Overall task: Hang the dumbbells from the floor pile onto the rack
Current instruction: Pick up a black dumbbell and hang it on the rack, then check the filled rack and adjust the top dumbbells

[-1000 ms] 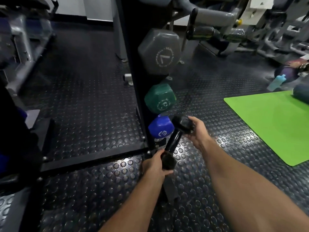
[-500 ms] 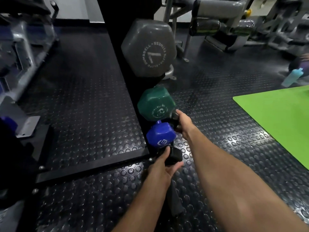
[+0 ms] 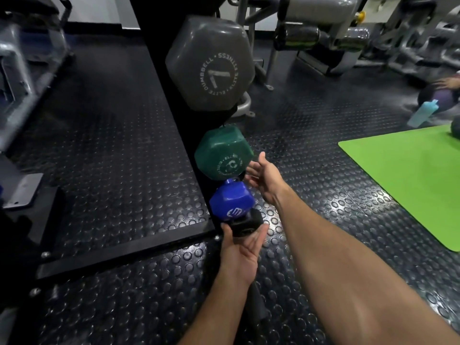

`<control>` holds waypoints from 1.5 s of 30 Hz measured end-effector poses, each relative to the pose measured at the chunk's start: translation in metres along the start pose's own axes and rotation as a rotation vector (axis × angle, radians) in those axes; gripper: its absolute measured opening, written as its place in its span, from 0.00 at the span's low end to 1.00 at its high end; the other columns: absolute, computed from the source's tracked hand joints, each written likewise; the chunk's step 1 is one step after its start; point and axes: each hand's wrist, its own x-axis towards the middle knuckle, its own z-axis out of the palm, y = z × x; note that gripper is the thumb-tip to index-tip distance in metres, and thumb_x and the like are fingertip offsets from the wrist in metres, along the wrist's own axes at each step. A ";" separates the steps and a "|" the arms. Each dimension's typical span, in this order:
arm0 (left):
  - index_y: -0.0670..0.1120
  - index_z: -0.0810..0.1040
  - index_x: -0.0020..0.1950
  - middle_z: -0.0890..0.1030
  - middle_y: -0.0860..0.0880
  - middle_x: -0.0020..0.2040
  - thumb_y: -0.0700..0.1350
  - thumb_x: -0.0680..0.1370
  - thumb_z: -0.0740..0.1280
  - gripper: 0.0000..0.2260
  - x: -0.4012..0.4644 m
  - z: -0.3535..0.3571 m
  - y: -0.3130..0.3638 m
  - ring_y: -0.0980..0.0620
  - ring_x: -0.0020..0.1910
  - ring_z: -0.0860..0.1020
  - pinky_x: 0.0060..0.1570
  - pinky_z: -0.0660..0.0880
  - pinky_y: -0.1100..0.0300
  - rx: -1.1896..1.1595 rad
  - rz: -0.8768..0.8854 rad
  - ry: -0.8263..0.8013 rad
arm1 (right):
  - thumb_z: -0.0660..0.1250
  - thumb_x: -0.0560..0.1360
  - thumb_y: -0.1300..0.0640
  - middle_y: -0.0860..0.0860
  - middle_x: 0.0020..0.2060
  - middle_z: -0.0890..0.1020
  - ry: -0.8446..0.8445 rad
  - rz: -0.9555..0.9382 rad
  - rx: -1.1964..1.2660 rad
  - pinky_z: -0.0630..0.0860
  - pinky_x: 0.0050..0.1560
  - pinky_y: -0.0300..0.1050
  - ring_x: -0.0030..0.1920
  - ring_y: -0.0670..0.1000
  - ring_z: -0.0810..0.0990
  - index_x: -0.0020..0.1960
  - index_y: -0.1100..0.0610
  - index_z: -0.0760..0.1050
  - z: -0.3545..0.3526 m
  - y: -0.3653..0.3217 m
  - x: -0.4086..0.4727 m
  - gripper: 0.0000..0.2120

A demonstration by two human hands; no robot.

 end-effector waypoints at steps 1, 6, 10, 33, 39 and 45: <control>0.28 0.77 0.61 0.83 0.27 0.55 0.58 0.84 0.60 0.30 0.001 -0.002 0.003 0.32 0.50 0.86 0.46 0.85 0.46 -0.003 -0.018 -0.006 | 0.51 0.82 0.32 0.51 0.59 0.85 -0.030 -0.001 0.019 0.76 0.54 0.42 0.48 0.46 0.82 0.70 0.58 0.76 -0.003 -0.001 0.000 0.35; 0.26 0.72 0.66 0.81 0.25 0.57 0.57 0.88 0.51 0.32 0.009 -0.012 0.015 0.30 0.50 0.85 0.48 0.84 0.42 0.178 -0.100 0.031 | 0.57 0.81 0.33 0.56 0.62 0.84 -0.019 -0.025 0.105 0.73 0.72 0.53 0.62 0.54 0.83 0.74 0.60 0.72 0.007 0.004 -0.006 0.35; 0.28 0.68 0.71 0.77 0.25 0.64 0.61 0.87 0.51 0.35 0.015 -0.009 0.021 0.28 0.57 0.82 0.53 0.82 0.38 0.249 -0.059 0.143 | 0.63 0.77 0.29 0.51 0.44 0.87 -0.028 0.047 0.046 0.73 0.46 0.46 0.42 0.51 0.80 0.58 0.57 0.80 0.019 0.007 -0.010 0.31; 0.48 0.67 0.80 0.70 0.47 0.79 0.64 0.84 0.55 0.30 -0.148 0.054 0.106 0.44 0.76 0.70 0.74 0.65 0.49 1.471 0.662 0.125 | 0.59 0.83 0.39 0.51 0.56 0.86 0.154 -0.243 -0.581 0.76 0.63 0.54 0.59 0.55 0.83 0.61 0.53 0.83 0.034 -0.083 -0.191 0.22; 0.48 0.50 0.86 0.56 0.47 0.85 0.66 0.83 0.57 0.38 -0.251 0.120 0.134 0.47 0.83 0.58 0.81 0.57 0.50 1.690 0.818 0.078 | 0.61 0.83 0.42 0.51 0.69 0.79 0.226 -0.469 -0.736 0.71 0.65 0.44 0.68 0.51 0.77 0.74 0.54 0.74 0.060 -0.171 -0.282 0.24; 0.51 0.58 0.82 0.66 0.53 0.76 0.62 0.82 0.62 0.32 -0.386 0.216 0.156 0.53 0.71 0.73 0.67 0.75 0.53 1.771 1.228 0.025 | 0.64 0.80 0.36 0.43 0.75 0.72 0.237 -0.780 -0.794 0.69 0.72 0.44 0.74 0.44 0.69 0.81 0.47 0.63 0.106 -0.291 -0.388 0.33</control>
